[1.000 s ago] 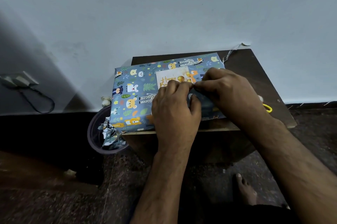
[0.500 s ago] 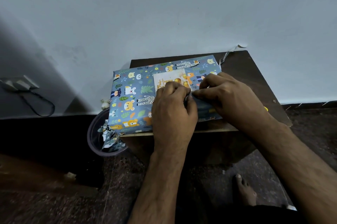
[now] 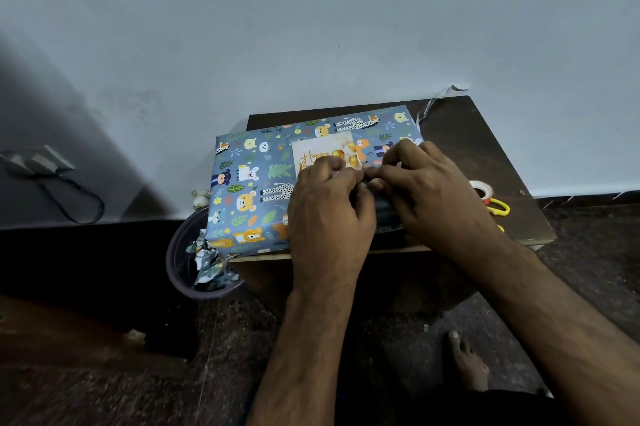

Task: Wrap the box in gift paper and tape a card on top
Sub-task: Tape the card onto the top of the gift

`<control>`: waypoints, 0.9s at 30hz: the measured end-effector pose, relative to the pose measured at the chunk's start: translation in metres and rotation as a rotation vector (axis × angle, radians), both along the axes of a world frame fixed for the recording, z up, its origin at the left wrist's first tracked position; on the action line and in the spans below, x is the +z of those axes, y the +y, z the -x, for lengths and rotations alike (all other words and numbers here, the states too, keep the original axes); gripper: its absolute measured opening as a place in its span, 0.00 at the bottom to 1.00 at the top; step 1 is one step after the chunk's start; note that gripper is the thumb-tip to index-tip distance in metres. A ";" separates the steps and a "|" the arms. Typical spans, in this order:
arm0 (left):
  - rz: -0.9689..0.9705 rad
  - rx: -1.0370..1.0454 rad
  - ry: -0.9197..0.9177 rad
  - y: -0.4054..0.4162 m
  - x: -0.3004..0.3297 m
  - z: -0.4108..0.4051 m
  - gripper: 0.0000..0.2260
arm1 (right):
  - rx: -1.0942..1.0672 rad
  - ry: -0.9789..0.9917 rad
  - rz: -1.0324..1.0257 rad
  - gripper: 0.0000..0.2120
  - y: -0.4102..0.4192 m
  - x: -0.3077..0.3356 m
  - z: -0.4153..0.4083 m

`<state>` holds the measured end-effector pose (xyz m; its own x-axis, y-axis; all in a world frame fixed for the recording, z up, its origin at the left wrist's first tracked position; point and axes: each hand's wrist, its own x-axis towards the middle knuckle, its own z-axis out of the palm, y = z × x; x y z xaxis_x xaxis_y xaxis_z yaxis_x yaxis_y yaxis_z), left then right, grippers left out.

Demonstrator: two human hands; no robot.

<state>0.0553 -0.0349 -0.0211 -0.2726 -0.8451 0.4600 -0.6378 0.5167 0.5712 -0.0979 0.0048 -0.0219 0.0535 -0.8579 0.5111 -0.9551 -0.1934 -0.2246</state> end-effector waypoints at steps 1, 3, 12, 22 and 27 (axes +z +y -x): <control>-0.011 0.006 0.015 0.001 0.000 0.001 0.08 | 0.004 0.016 -0.009 0.19 0.000 0.000 0.000; -0.044 0.013 0.046 0.002 0.001 0.003 0.08 | 0.008 0.037 -0.029 0.17 0.002 -0.001 0.002; -0.035 0.002 0.109 0.003 0.001 -0.001 0.09 | -0.059 0.059 -0.004 0.08 0.013 -0.004 -0.004; 0.036 0.198 0.144 -0.005 0.009 -0.023 0.11 | -0.358 -0.179 -0.012 0.20 0.022 -0.009 -0.003; -0.042 0.462 0.035 -0.010 0.018 -0.055 0.17 | -0.504 -0.473 -0.193 0.34 0.029 -0.006 -0.008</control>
<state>0.1099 -0.0451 -0.0030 0.1523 -0.8923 0.4250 -0.7758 0.1585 0.6107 -0.0903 0.0340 -0.0284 -0.5630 -0.7972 0.2180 -0.7094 0.3309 -0.6223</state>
